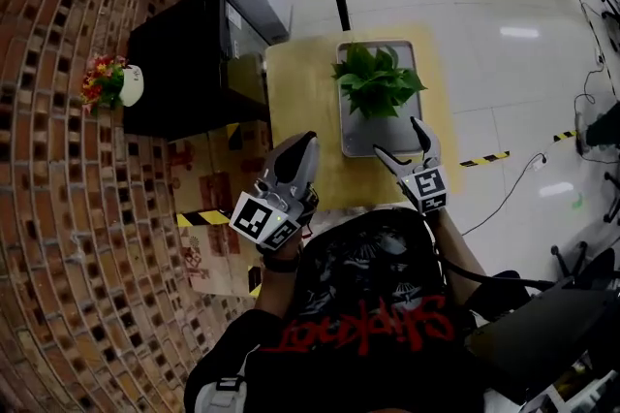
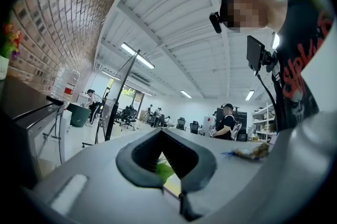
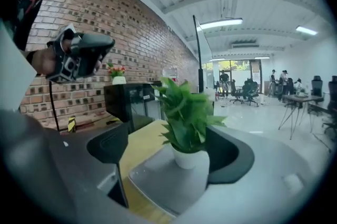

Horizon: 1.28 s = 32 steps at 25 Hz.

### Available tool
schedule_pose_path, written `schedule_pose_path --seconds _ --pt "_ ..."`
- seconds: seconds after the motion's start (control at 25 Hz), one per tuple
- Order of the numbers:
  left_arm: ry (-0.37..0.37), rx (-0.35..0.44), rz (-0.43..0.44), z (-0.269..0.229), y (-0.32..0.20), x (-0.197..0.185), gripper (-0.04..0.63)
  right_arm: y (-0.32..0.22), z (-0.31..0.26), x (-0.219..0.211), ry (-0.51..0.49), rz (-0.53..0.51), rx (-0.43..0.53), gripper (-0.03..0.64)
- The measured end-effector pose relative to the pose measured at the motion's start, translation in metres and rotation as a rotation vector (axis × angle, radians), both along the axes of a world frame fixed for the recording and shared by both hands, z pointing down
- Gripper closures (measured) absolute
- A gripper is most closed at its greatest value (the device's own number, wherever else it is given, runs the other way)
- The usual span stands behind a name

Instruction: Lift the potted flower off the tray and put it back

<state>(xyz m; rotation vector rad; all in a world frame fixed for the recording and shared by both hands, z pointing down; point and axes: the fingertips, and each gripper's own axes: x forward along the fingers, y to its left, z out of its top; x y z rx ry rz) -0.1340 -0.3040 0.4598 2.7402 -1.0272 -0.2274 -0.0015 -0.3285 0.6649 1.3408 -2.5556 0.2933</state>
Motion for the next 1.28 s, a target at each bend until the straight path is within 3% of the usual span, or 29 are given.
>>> schedule_pose_path --seconds 0.12,0.32,0.48,0.88,1.08,1.28 --pt "-0.023 -0.009 -0.018 0.004 -0.002 0.003 0.595 -0.016 0.052 0.011 0.010 0.014 -0.069 0.086" --pt "-0.065 -0.014 -0.058 0.010 -0.001 0.001 0.595 -0.046 0.123 0.012 0.021 -0.003 -0.178 0.032" --pt "-0.125 -0.021 -0.111 0.019 0.000 -0.007 0.595 -0.069 0.151 0.009 0.052 -0.031 -0.216 0.028" --pt "-0.147 -0.038 -0.218 0.020 0.001 -0.019 0.595 -0.097 0.186 -0.009 0.059 -0.118 -0.261 0.026" --pt "-0.131 -0.051 -0.280 0.010 0.001 -0.029 0.595 -0.115 0.178 -0.019 0.040 -0.097 -0.224 0.026" --pt "-0.175 -0.058 -0.309 0.017 -0.002 -0.032 0.589 -0.130 0.174 -0.027 0.031 -0.089 -0.209 0.026"
